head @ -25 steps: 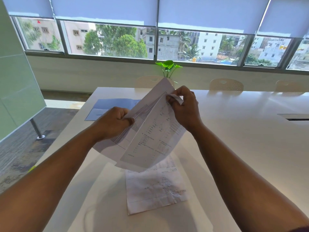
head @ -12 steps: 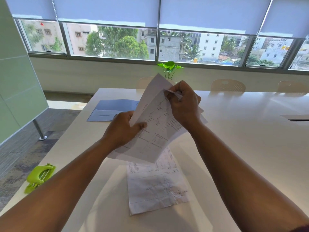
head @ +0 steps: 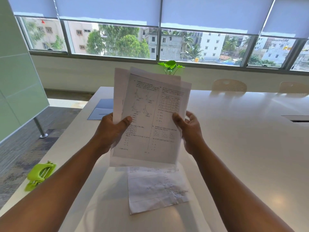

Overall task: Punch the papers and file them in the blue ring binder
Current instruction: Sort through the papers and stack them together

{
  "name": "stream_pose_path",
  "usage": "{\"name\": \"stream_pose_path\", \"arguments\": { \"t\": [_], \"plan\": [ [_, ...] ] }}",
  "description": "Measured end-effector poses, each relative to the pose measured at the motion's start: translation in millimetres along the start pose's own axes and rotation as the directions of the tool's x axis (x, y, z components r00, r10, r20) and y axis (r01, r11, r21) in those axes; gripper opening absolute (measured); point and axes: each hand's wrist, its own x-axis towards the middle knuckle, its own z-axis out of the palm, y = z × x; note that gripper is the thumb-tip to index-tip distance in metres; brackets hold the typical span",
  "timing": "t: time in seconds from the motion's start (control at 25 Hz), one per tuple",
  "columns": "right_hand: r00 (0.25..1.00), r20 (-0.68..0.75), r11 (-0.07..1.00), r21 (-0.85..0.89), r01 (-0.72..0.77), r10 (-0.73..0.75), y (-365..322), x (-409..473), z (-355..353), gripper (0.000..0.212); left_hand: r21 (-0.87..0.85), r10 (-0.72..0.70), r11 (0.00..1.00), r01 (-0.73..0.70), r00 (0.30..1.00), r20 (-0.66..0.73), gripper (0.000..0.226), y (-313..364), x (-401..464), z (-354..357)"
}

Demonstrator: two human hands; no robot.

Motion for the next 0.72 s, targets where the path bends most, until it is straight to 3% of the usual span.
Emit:
{"name": "stream_pose_path", "arguments": {
  "t": [0.08, 0.16, 0.36, 0.52, 0.72],
  "plan": [
    [0.982, 0.189, 0.999, 0.045, -0.018, 0.009, 10.8, -2.8, -2.9, 0.061, -0.074, -0.018, 0.997, 0.02, 0.999, 0.03, 0.029, -8.1, -1.5, -0.9],
    [0.963, 0.269, 0.999, 0.052, -0.001, -0.013, 16.6, -3.4, -1.8, 0.037, -0.115, -0.04, 0.992, 0.046, 0.998, 0.056, 0.034, -17.1, -1.8, -1.9],
    [0.965, 0.24, 0.995, 0.018, 0.103, -0.104, 17.8, -3.9, 2.1, 0.029, -0.042, -0.011, 0.999, 0.012, 1.0, 0.016, 0.038, -22.7, -3.9, 2.1],
    [0.954, 0.247, 0.982, -0.03, 0.185, -0.172, 16.0, -5.0, 5.1, 0.043, -0.067, 0.014, 0.998, -0.014, 1.0, 0.002, 0.047, -25.9, -0.9, 0.6],
    [0.958, 0.285, 0.985, -0.155, 0.072, -0.026, 42.0, -8.7, 2.9, 0.042, -0.084, -0.059, 0.994, 0.063, 0.997, 0.05, 0.047, -51.1, -8.7, 2.5]
  ]
}}
